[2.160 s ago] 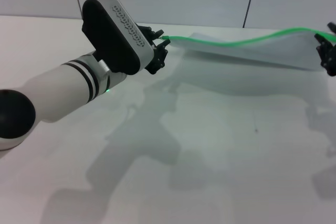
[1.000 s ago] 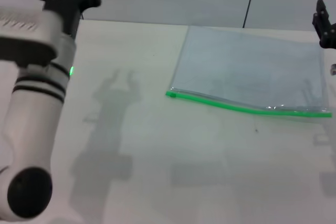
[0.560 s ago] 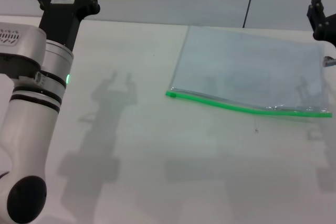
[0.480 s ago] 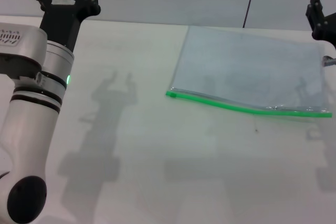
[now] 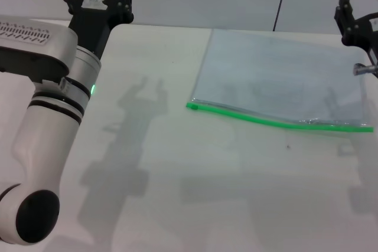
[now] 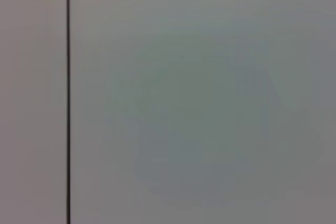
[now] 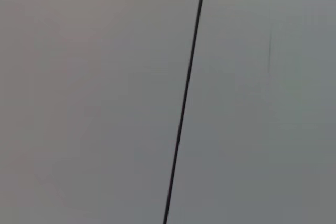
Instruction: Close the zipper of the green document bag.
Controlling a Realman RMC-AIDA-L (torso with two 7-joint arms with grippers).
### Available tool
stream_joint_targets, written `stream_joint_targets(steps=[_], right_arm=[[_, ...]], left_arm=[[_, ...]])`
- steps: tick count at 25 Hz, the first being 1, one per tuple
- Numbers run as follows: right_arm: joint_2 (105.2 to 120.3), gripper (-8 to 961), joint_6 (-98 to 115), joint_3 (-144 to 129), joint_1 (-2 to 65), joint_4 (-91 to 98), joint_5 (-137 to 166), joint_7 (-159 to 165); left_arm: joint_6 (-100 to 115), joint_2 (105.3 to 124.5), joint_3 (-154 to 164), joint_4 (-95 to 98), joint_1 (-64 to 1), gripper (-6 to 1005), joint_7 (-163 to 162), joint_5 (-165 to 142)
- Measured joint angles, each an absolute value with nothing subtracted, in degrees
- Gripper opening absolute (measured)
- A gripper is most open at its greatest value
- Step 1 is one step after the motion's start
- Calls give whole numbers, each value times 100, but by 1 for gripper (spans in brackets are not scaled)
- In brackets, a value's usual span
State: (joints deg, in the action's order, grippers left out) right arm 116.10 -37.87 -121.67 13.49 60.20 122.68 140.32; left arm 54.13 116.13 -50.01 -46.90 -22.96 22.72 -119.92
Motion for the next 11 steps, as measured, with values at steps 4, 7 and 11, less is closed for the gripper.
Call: stream_joint_targets(steps=[4, 7, 11], right_arm=[[11616, 625, -3788, -12236, 1395, 6004, 12263, 14036], [11615, 625, -3789, -12249, 1397, 5998, 12261, 14040], [11618, 625, -3788, -12255, 1408, 5983, 12260, 14050]], left_arm=[[5406, 11624, -4988, -4688, -2309, 327, 2412, -11994], [5405, 11633, -4988, -4685, -2313, 327, 2448, -11997], [5398, 11635, -4988, -4679, -2328, 327, 2448, -11997]])
